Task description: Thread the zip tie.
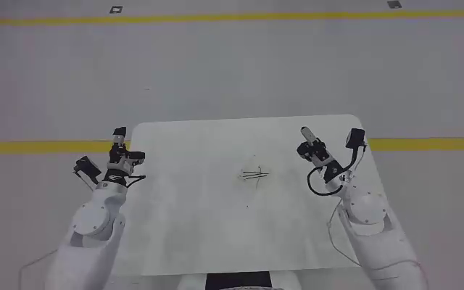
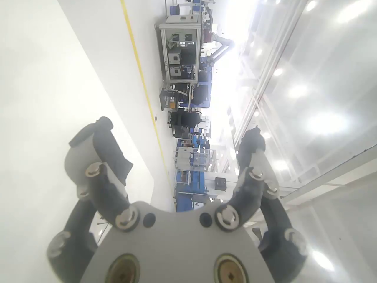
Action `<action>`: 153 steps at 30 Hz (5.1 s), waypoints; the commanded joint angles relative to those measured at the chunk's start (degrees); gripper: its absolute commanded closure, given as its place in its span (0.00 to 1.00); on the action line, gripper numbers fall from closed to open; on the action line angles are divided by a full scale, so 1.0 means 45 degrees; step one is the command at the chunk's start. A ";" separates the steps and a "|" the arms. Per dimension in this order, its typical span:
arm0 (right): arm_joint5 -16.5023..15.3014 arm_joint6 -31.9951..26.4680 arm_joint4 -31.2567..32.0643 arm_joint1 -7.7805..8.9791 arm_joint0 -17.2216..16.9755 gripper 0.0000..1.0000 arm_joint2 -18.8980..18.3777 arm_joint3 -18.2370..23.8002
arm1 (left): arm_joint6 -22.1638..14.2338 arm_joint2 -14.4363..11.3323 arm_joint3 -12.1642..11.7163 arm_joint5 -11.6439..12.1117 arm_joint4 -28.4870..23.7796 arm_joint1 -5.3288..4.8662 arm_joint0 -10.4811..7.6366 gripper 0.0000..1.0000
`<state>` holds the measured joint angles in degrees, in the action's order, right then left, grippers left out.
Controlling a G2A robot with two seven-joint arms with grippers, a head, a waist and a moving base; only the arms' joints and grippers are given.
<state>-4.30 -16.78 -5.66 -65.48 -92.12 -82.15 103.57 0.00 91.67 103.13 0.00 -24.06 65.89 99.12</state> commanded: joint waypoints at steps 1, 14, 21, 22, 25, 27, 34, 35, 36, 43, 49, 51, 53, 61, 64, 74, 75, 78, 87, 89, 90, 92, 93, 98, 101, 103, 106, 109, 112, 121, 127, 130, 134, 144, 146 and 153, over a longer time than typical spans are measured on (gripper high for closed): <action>0.0000 -0.0004 0.0002 0.0000 0.0000 0.00 0.0001 0.0000 | 0.0000 0.0000 0.0000 0.0000 0.0000 0.0000 0.0000 0.00; 0.0704 -0.5183 0.3962 0.0342 0.0836 0.00 0.1133 -0.0044 | 0.0000 0.0000 0.0000 0.0000 0.0000 0.0000 0.0000 0.00; 0.0704 -0.5183 0.3962 0.0342 0.0836 0.00 0.1133 -0.0044 | 0.0000 0.0000 0.0000 0.0000 0.0000 0.0000 0.0000 0.00; 0.0704 -0.5183 0.3962 0.0342 0.0836 0.00 0.1133 -0.0044 | 0.0000 0.0000 0.0000 0.0000 0.0000 0.0000 0.0000 0.00; 0.0659 -0.6584 0.6676 0.0451 0.1349 0.00 0.1937 0.0177 | 0.0000 0.0000 0.0000 0.0000 0.0000 0.0000 0.0000 0.00; 0.0737 -0.7019 0.7503 0.0454 0.1687 0.00 0.2375 0.0142 | 0.0000 0.0000 0.0000 0.0000 0.0000 0.0000 0.0000 0.00; -0.0082 -0.8125 0.8558 0.0436 0.2356 0.00 0.3456 -0.0014 | 0.0000 0.0000 0.0000 0.0000 0.0000 0.0000 0.0000 0.00; -0.0082 -0.8125 0.8558 0.0436 0.2356 0.00 0.3456 -0.0014 | 0.0000 0.0000 0.0000 0.0000 0.0000 0.0000 0.0000 0.00; -0.0082 -0.8125 0.8558 0.0436 0.2356 0.00 0.3456 -0.0014 | 0.0000 0.0000 0.0000 0.0000 0.0000 0.0000 0.0000 0.00; -0.0752 -0.8554 0.9161 0.0416 0.2981 0.00 0.3917 -0.0066 | 0.0000 0.0000 0.0000 0.0000 0.0000 0.0000 0.0000 0.00; -0.1283 -0.9415 0.9633 0.0201 0.5128 0.00 0.5008 -0.0976 | 0.0000 0.0000 0.0000 0.0000 0.0000 0.0000 0.0000 0.00; -0.1437 -0.9636 0.9937 0.0121 0.5724 0.00 0.5413 -0.1292 | 0.0000 0.0000 0.0000 0.0000 0.0000 0.0000 0.0000 0.00; -0.1614 -0.9858 1.0027 0.0006 0.6363 0.00 0.5888 -0.1705 | 0.0000 0.0000 0.0000 0.0000 0.0000 0.0000 0.0000 0.00; -0.2310 -1.0766 1.0214 -0.0304 0.7822 0.00 0.7168 -0.2829 | 0.0000 0.0000 0.0000 0.0000 0.0000 0.0000 0.0000 0.00; -0.2310 -1.0766 1.0214 -0.0304 0.7822 0.00 0.7168 -0.2829 | 0.0000 0.0000 0.0000 0.0000 0.0000 0.0000 0.0000 0.00; -0.3374 -1.1186 1.0916 -0.0364 0.8428 0.00 0.7690 -0.3070 | 0.0000 0.0000 0.0000 0.0000 0.0000 0.0000 0.0000 0.00; -0.3374 -1.1426 1.0847 -0.0417 0.8658 0.00 0.7924 -0.3202 | 0.0000 0.0000 0.0000 0.0000 0.0000 0.0000 0.0000 0.00; -0.3374 -1.2028 1.0651 -0.0609 0.9649 0.00 0.8882 -0.3710 | 0.0000 0.0000 0.0000 0.0000 0.0000 0.0000 0.0000 0.00; -0.3374 -1.2367 0.9530 -0.1384 1.2897 0.00 1.2330 -0.6388 | 0.0000 0.0000 0.0000 0.0000 0.0000 0.0000 0.0000 0.00; -0.3374 -1.2420 0.9448 -0.1633 1.3468 0.00 1.3209 -0.7093 | 0.0000 0.0000 0.0000 0.0000 0.0000 0.0000 0.0000 0.00; -0.3374 -1.2351 0.9215 -0.1738 1.3646 0.00 1.3545 -0.7237 | 0.0000 0.0000 0.0000 0.0000 0.0000 0.0000 0.0000 0.00; -0.3374 -1.2351 0.9215 -0.1738 1.3646 0.00 1.3545 -0.7237 | 0.0000 0.0000 0.0000 0.0000 0.0000 0.0000 0.0000 0.00; -0.3374 -1.2351 0.9215 -0.1738 1.3646 0.00 1.3545 -0.7237 | 0.0000 0.0000 0.0000 0.0000 0.0000 0.0000 0.0000 0.00; -0.3374 -1.2351 0.9215 -0.1738 1.3646 0.00 1.3545 -0.7237 | 0.0000 0.0000 0.0000 0.0000 0.0000 0.0000 0.0000 0.00; -0.3374 -1.2351 0.9215 -0.1738 1.3646 0.00 1.3545 -0.7237 | 0.0000 0.0000 0.0000 0.0000 0.0000 0.0000 0.0000 0.00; -0.3374 -1.2351 0.9215 -0.1738 1.3646 0.00 1.3545 -0.7237 | 0.0000 0.0000 0.0000 0.0000 0.0000 0.0000 0.0000 0.00; -0.3374 -1.3014 0.8784 -0.1787 1.3673 0.00 1.3921 -0.7390 | 0.0000 0.0000 0.0000 0.0000 0.0000 0.0000 0.0000 0.00; -0.3374 -1.3662 0.8212 -0.1857 1.4037 0.00 1.4468 -0.7310 | 0.0000 0.0000 0.0000 0.0000 0.0000 0.0000 0.0000 0.00; -0.3374 -1.3662 0.8212 -0.1857 1.4037 0.00 1.4468 -0.7310 | 0.0000 0.0000 0.0000 0.0000 0.0000 0.0000 0.0000 0.00; -0.3374 -1.3178 0.8507 -0.1853 1.3911 0.00 1.4444 -0.7515 | 0.0000 0.0000 0.0000 0.0000 0.0000 0.0000 0.0000 0.00; -0.3374 -1.2947 0.8706 -0.1921 1.3945 0.00 1.4491 -0.7816 | 0.0000 0.0000 0.0000 0.0000 0.0000 0.0000 0.0000 0.00; -0.3374 -1.2947 0.8706 -0.1921 1.3945 0.00 1.4491 -0.7816 | 0.0000 0.0000 0.0000 0.0000 0.0000 0.0000 0.0000 0.00; -0.3374 -1.2947 0.8706 -0.1921 1.3945 0.00 1.4491 -0.7816 | 0.0000 0.0000 0.0000 0.0000 0.0000 0.0000 0.0000 0.00; -0.3374 -1.3412 0.9363 -0.1834 1.4066 0.20 1.4442 -0.7634 | 0.0000 0.0000 0.0000 0.0000 0.0000 0.0000 0.0000 0.00; -0.3374 -1.3497 0.9413 -0.1860 1.4086 0.53 1.4476 -0.7635 | 0.0000 0.0000 0.0000 0.0000 0.0000 0.0000 0.0000 0.00; -0.3374 -1.3161 0.9596 -0.1996 1.4052 0.72 1.4670 -0.8030 | 0.0000 0.0000 0.0000 0.0000 0.0000 0.0000 0.0000 0.00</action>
<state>-19.48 -76.25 37.47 -74.41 -28.86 -16.20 67.69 0.00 91.67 103.13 0.00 -24.06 65.89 99.12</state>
